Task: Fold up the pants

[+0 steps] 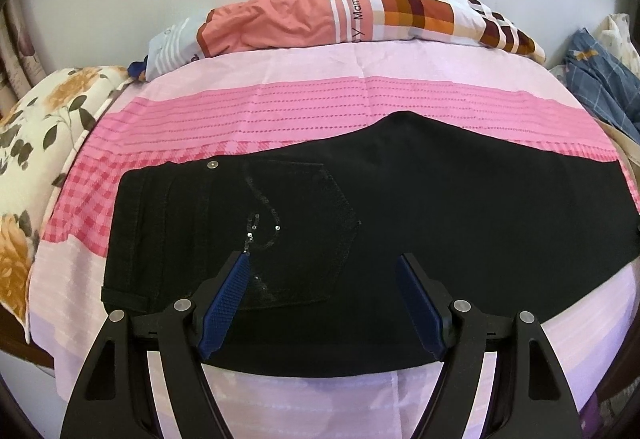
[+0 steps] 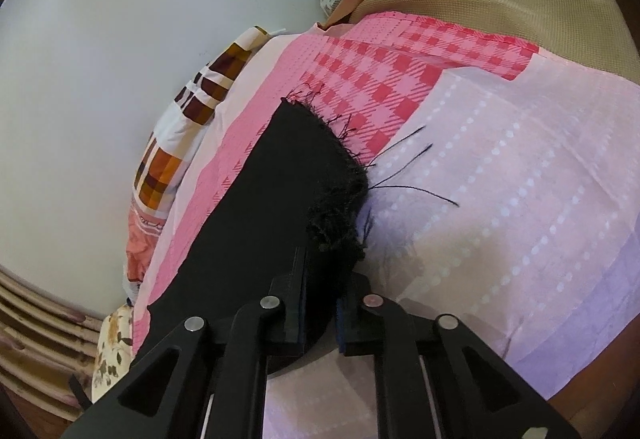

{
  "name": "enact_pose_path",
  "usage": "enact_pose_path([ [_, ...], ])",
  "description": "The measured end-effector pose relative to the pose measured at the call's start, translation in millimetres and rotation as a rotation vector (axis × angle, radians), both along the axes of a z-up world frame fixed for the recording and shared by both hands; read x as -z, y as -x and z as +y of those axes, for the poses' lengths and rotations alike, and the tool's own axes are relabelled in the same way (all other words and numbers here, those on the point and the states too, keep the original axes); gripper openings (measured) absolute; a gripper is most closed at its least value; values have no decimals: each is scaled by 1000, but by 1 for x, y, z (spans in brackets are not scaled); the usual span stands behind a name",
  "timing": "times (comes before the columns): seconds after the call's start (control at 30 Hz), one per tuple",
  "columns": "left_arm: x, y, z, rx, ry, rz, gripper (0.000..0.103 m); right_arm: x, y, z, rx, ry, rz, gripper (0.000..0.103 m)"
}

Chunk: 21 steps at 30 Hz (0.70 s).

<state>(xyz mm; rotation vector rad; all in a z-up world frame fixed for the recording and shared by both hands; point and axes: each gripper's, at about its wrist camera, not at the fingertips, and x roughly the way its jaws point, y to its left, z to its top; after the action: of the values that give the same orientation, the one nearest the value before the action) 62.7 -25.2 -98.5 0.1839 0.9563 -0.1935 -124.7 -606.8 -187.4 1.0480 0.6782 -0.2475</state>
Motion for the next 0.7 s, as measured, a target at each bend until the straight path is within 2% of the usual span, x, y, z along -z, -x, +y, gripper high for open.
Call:
enact_pose_path([
  [0.17, 3, -2, 3, -7, -6, 8, 76, -5, 0, 1, 14, -20, -3, 9],
  [0.37, 6, -4, 14, -35, 1, 28, 76, -24, -9, 7, 3, -43, -59, 9],
  [0.57, 6, -6, 31, -73, 3, 37, 76, -51, -37, 35, -74, -56, -112, 9],
  [0.7, 5, -6, 44, -102, 12, 43, 76, -65, -64, 70, -157, -73, -140, 9],
])
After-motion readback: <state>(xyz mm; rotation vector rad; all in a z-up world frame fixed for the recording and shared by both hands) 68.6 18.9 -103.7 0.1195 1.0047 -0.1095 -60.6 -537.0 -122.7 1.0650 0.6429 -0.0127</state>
